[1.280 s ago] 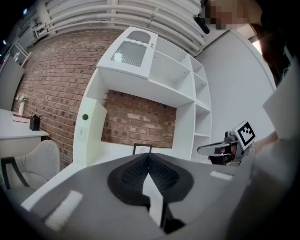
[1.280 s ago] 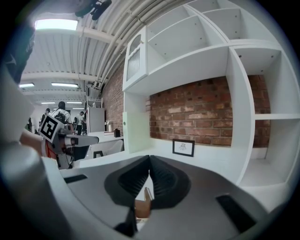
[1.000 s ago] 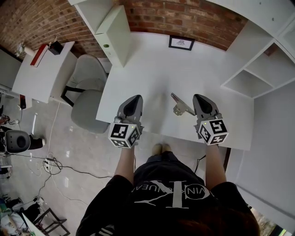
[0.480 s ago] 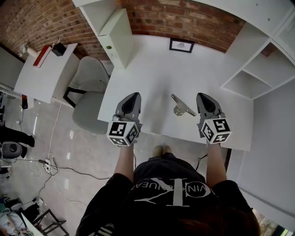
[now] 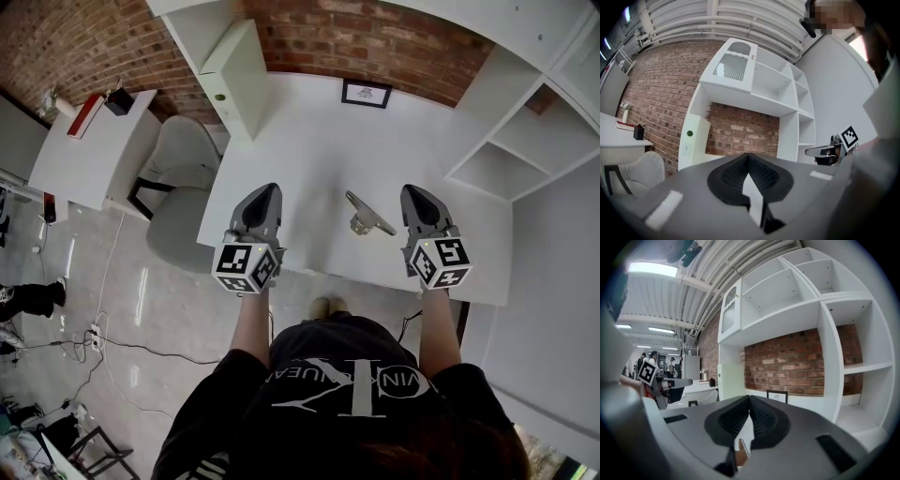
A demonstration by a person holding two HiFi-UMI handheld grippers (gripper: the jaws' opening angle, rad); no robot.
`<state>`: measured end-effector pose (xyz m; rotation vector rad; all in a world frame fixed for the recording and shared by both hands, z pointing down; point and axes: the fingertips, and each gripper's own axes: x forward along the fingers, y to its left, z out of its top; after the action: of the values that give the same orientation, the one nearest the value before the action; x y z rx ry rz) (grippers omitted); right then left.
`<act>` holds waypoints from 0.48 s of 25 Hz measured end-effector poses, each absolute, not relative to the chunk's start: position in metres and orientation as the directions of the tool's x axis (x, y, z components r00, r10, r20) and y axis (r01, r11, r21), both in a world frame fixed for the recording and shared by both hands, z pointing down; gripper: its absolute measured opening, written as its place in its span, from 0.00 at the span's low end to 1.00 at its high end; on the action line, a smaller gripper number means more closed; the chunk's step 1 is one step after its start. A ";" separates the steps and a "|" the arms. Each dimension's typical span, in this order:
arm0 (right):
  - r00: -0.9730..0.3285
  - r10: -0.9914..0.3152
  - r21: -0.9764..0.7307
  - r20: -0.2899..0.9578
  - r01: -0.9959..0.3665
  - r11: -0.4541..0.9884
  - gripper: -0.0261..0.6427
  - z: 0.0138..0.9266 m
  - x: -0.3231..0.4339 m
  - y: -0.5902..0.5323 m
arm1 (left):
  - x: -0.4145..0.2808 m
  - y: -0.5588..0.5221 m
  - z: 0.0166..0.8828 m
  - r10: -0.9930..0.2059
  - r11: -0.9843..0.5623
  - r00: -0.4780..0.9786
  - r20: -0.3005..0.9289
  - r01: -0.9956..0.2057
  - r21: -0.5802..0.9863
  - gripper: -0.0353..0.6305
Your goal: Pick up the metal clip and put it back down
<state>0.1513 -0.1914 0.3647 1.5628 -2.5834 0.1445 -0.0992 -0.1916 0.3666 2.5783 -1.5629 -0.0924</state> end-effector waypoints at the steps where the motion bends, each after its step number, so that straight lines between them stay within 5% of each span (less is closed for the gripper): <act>1: -0.462 -0.875 -0.019 0.149 -0.886 0.464 0.06 0.364 0.151 -0.191 | -0.099 -0.192 0.366 -0.887 -0.456 0.462 0.011 -0.879 0.138 0.07; 12: -0.467 -0.872 -0.019 0.145 -0.883 0.469 0.06 0.364 0.151 -0.191 | -0.099 -0.192 0.365 -0.890 -0.450 0.455 0.008 -0.882 0.139 0.07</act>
<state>0.1513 -0.1914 0.3637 1.5554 -2.5929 0.1377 -0.0989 -0.1919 0.3654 2.5732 -1.5757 -0.0995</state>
